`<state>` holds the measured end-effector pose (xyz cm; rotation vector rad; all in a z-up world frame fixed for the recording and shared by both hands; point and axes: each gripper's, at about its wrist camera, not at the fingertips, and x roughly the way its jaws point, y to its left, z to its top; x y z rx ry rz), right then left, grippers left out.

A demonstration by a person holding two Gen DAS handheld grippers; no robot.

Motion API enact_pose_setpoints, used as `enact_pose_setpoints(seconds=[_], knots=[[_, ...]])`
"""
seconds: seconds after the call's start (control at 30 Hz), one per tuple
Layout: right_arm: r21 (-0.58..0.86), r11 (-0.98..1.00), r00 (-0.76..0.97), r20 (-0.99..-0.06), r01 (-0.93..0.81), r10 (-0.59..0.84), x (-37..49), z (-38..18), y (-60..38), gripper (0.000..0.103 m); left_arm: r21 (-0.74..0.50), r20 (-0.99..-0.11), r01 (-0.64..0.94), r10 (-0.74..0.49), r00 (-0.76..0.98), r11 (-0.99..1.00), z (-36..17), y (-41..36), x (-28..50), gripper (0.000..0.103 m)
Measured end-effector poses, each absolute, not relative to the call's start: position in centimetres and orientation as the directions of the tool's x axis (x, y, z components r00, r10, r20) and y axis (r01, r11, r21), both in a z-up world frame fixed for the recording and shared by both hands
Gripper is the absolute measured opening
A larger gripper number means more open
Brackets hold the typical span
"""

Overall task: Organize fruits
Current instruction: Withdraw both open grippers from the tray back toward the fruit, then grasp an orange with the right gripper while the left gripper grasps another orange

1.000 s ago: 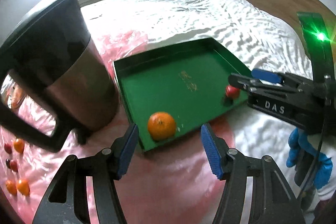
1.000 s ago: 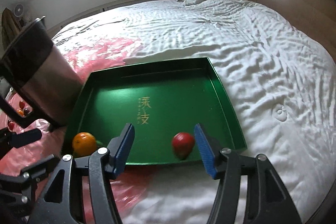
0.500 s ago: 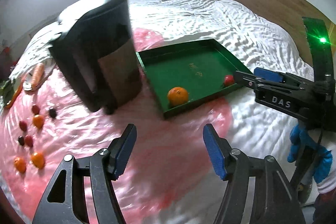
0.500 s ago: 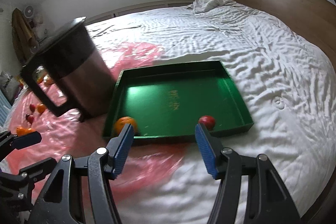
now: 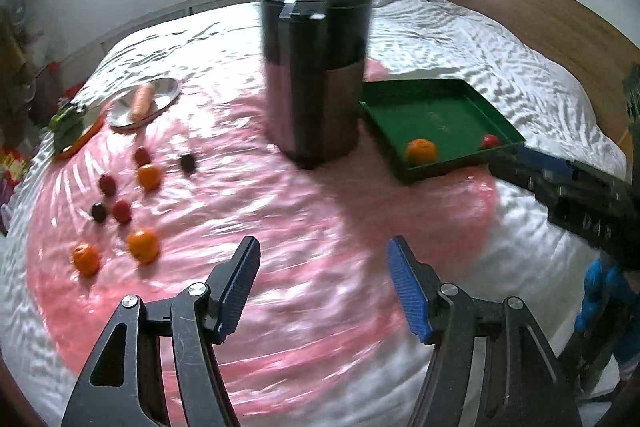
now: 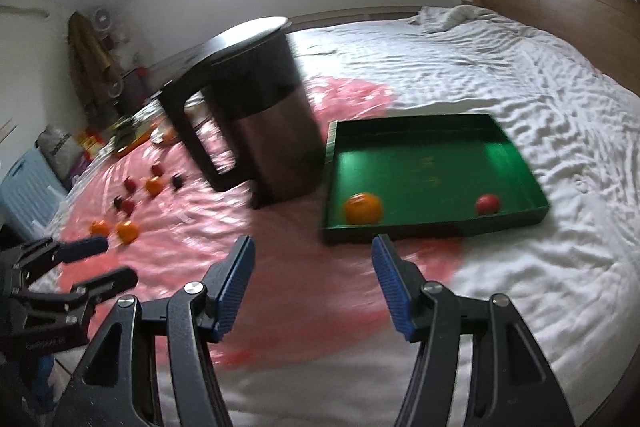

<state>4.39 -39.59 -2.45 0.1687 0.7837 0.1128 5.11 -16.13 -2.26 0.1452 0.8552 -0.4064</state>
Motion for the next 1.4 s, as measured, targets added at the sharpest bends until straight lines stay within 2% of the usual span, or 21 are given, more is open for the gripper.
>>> enact_pose_setpoints(seconds=[0.33,0.7,0.9,1.4], knots=[[0.213,0.960,0.641,-0.715,-0.182,0.280,4.8,-4.0,-31.0,0.103,-0.036,-0.759,0.313,-0.230,0.609,0.949,-3.5,-9.2,5.9,0.060],[0.224,0.909,0.568,-0.721,-0.352,0.397,8.0,-4.3,-21.7,0.103,-0.046,-0.782,0.107,-0.102,0.615,0.993,-6.2,3.1,8.6,0.060],[0.223,0.880,0.519,-0.737,-0.419,0.433,10.2,-5.3,-17.1,0.103,-0.069,-0.792,0.029,-0.072,0.606,0.997,-7.7,7.9,10.4,0.060],[0.251,0.834,0.387,-0.795,-0.491,0.467,16.2,-9.7,-10.0,0.103,-0.048,-0.839,0.004,-0.042,0.543,0.999,-12.6,10.5,16.2,0.060]])
